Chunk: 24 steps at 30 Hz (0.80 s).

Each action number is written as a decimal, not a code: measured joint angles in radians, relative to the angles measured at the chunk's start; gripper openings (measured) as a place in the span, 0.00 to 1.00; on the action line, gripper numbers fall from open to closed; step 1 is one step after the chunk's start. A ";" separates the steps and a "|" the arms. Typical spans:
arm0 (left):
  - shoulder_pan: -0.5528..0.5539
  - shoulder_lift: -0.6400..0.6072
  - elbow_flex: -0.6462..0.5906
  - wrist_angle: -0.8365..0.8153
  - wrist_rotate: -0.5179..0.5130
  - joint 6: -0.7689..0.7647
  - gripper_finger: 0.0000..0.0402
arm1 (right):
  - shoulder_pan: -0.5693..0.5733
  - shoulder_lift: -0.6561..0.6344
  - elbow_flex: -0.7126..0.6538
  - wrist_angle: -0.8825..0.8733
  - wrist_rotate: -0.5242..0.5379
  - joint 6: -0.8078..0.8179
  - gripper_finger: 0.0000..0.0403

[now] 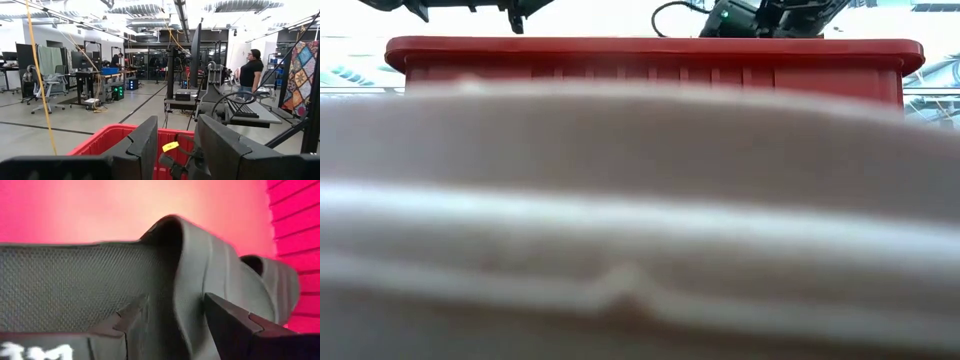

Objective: Pick and place slides into bin
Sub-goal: Put the black slide into the red bin, then put the right pink slide into the red bin

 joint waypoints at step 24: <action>0.000 0.000 0.000 -0.007 -0.002 -0.005 0.37 | 0.008 -0.232 -0.001 0.077 0.003 -0.027 0.44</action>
